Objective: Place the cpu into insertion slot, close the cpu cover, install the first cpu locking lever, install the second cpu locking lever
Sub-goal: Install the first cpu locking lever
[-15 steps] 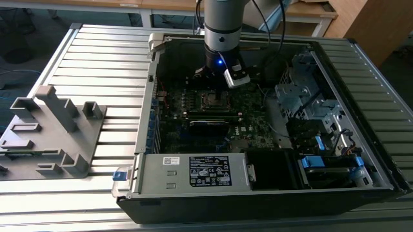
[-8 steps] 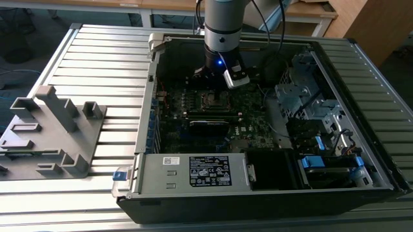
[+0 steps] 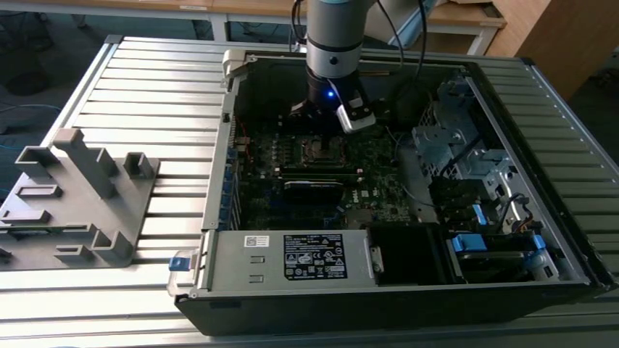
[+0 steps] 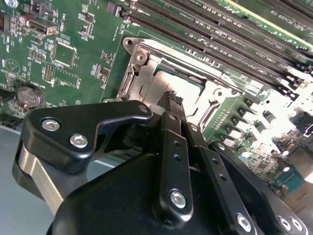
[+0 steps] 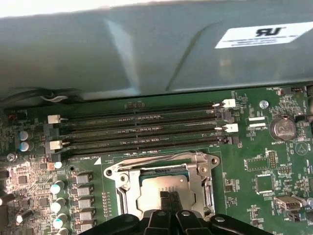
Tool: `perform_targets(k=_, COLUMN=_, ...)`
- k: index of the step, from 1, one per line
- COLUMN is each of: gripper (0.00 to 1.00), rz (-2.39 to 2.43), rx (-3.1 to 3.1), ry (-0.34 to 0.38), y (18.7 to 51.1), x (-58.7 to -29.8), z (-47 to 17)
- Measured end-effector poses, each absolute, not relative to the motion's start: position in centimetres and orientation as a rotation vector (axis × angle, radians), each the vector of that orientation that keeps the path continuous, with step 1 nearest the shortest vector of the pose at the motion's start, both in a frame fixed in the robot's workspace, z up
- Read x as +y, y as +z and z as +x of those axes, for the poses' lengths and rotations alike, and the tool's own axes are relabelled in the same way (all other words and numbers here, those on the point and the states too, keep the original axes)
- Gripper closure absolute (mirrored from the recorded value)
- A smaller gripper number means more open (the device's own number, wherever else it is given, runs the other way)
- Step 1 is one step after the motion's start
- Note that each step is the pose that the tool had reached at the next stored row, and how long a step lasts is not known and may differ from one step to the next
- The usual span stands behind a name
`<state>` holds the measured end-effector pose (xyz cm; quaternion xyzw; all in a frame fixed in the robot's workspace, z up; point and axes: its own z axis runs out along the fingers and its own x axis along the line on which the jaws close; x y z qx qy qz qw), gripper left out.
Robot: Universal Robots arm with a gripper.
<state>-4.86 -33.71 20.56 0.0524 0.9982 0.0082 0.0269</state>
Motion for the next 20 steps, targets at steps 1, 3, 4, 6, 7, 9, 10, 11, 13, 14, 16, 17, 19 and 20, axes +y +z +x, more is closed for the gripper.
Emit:
perform_targets(k=1, gripper=0.89, rz=0.161, rx=3.084, ry=0.026, y=20.56, x=-33.71, z=-5.07)
perform_targets(k=3, gripper=0.89, rz=0.160, rx=3.083, ry=0.026, y=20.56, x=-33.71, z=-5.57)
perform_targets(k=4, gripper=0.89, rz=0.160, rx=3.083, ry=0.026, y=20.56, x=-33.71, z=-5.61)
perform_targets(k=6, gripper=0.89, rz=0.155, rx=3.084, ry=0.026, y=20.57, x=-33.71, z=-5.61)
perform_targets(k=7, gripper=0.89, rz=0.148, rx=3.084, ry=0.026, y=20.60, x=-33.71, z=-5.61)
perform_targets(k=9, gripper=0.89, rz=0.133, rx=3.085, ry=0.026, y=20.65, x=-33.71, z=-5.61)
perform_targets(k=10, gripper=0.89, rz=0.127, rx=3.085, ry=0.026, y=20.69, x=-33.71, z=-5.61)
perform_targets(k=11, gripper=0.89, rz=0.122, rx=3.085, ry=0.027, y=20.76, x=-33.72, z=-5.61)
perform_targets(k=13, gripper=0.89, rz=0.115, rx=3.086, ry=0.027, y=20.94, x=-33.71, z=-5.61)
perform_targets(k=14, gripper=0.89, rz=0.114, rx=3.086, ry=0.027, y=20.95, x=-33.71, z=-5.60)
perform_targets(k=16, gripper=0.89, rz=0.113, rx=3.086, ry=0.028, y=20.95, x=-33.71, z=-5.55)
perform_targets(k=17, gripper=0.89, rz=0.114, rx=3.086, ry=0.027, y=20.96, x=-33.71, z=-5.50)
perform_targets(k=19, gripper=0.89, rz=0.114, rx=3.086, ry=0.027, y=20.96, x=-33.71, z=-5.41)
perform_targets(k=20, gripper=0.89, rz=0.114, rx=3.086, ry=0.027, y=20.96, x=-33.71, z=-5.41)
